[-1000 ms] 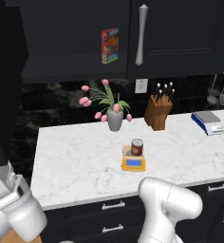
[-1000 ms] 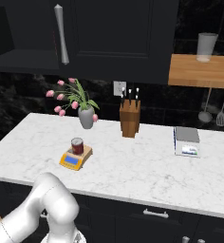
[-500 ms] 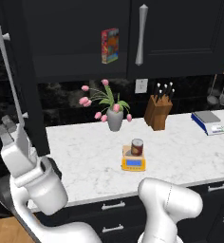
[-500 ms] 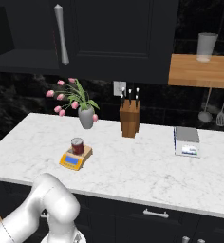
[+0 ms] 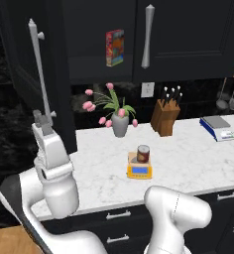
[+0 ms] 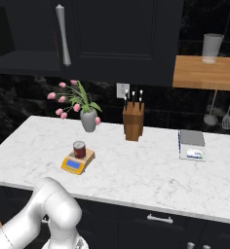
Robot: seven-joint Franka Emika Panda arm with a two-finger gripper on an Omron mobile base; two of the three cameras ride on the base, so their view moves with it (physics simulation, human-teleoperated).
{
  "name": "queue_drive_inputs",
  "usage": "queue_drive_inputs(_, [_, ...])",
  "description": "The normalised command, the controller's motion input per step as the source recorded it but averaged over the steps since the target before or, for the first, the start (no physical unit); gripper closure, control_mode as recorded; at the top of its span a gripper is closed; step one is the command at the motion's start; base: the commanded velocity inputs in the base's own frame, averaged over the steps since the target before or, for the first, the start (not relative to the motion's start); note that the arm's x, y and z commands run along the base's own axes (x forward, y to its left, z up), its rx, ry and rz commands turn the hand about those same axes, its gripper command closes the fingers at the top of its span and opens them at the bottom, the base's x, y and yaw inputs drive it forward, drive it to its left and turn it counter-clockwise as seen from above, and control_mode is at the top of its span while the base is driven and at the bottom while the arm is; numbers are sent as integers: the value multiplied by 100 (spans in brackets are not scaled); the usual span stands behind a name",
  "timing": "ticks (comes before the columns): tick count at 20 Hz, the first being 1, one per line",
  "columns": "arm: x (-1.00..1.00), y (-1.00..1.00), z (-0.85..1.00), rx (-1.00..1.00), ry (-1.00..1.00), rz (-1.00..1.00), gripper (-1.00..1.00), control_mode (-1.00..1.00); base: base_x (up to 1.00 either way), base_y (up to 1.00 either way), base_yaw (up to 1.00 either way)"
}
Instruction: Pick the canned food and place it on the digital scale for weighing, and close the cabinet.
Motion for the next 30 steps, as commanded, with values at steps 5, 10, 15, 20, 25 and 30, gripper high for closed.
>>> queue_drive_inputs(5, [0,-100,64,30,32,-3,-100,-100,0,0,0])
queue_drive_inputs(10, [19,-94,57,26,44,-7,-100,-100,0,0,0])
queue_drive_inputs(15, [72,-62,34,16,31,-4,-100,-100,0,0,0])
queue_drive_inputs(20, [81,-41,16,9,19,0,-100,-100,0,0,0])
queue_drive_inputs(25, [54,-18,2,1,1,-7,-100,-100,0,0,0])
queue_drive_inputs(30, [80,0,0,0,-1,-13,-100,-100,0,0,0])
